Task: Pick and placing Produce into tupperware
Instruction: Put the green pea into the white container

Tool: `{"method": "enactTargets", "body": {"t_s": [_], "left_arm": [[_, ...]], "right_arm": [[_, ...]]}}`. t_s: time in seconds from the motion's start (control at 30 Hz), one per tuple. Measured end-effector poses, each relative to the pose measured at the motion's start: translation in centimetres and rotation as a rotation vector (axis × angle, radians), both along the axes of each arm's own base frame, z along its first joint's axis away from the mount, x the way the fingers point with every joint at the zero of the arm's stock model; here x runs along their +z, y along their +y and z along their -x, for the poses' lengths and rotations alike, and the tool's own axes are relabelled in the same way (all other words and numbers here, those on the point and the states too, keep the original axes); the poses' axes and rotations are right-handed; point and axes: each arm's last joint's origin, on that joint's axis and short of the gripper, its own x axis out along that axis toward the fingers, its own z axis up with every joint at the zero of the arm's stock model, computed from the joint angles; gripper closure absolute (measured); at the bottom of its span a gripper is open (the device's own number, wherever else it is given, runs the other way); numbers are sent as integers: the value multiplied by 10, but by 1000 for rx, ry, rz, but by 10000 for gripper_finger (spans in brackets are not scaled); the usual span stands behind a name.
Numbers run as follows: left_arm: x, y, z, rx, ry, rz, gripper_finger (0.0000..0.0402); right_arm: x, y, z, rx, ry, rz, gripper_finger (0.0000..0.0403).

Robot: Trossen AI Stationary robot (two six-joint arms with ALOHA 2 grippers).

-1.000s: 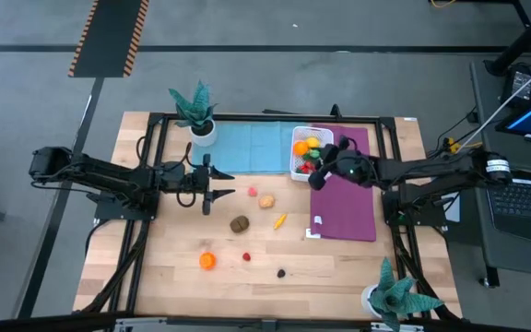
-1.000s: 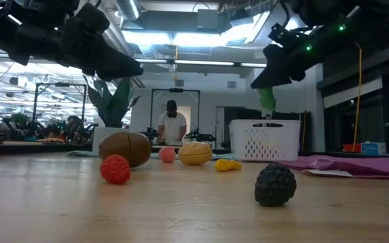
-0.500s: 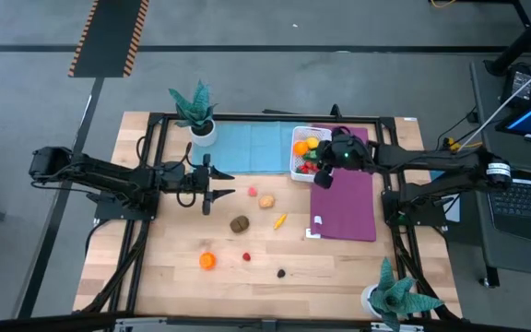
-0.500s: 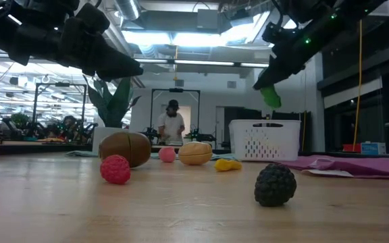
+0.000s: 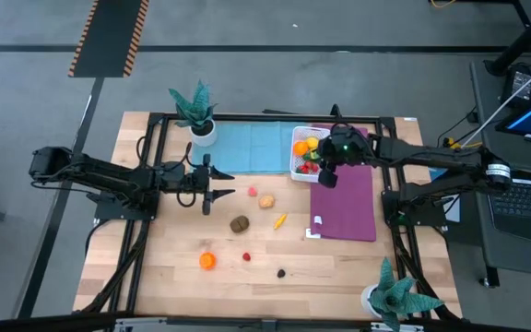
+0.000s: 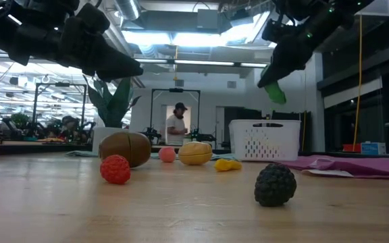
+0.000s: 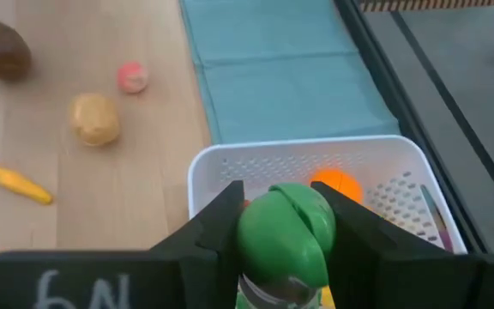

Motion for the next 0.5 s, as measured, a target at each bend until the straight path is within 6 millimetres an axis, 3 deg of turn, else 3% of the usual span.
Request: {"method": "enactTargets", "body": {"t_s": [0.23, 0.5], "left_arm": [[0, 0, 0, 3, -2, 13, 220], [0, 0, 0, 3, -2, 13, 220]], "right_arm": [[-6, -6, -1, 12, 27, -45, 280], [-41, -12, -21, 45, 169, -74, 279]]}}
